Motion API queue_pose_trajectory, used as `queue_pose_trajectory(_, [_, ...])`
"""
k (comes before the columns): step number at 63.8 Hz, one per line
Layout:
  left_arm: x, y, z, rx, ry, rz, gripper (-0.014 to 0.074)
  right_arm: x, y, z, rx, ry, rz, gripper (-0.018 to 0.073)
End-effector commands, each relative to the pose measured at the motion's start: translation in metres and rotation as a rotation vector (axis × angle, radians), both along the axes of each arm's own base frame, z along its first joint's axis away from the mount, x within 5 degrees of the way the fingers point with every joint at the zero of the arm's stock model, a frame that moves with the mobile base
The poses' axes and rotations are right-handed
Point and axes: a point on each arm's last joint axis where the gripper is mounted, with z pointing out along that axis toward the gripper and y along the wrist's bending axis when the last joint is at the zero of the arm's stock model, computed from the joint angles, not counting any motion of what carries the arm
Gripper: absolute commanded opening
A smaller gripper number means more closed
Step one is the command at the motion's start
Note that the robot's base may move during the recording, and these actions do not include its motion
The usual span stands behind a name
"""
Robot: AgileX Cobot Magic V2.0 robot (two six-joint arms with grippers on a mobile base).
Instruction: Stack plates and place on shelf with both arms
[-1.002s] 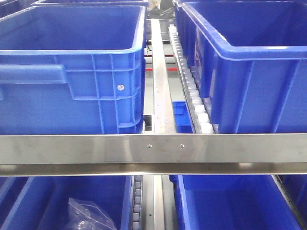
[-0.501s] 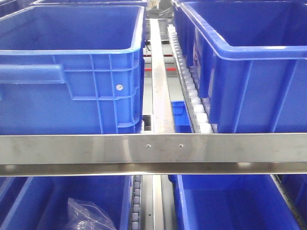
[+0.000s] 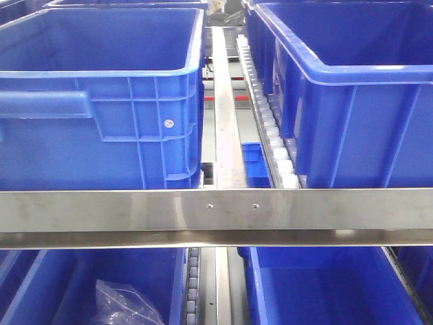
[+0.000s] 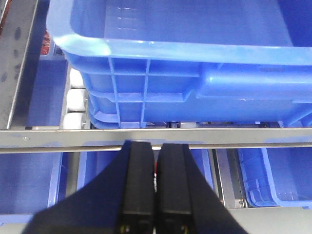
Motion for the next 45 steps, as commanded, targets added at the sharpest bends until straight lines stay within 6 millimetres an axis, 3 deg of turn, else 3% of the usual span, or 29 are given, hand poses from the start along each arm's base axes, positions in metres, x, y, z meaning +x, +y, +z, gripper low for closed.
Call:
queue_pose_trajectory(1, [0.0049,0.0002,0.0146,-0.024,-0.097,0.014,0.0086,-0.0021,0.0041,0.0111,0.0,-0.131,0.045,0.0028])
queue_pose_trajectory(45, [0.0051,0.0002,0.0148,-0.025,-0.1,0.014,0.0087,-0.0021,0.0032,0.0112,-0.008,-0.133,0.035,0.0028])
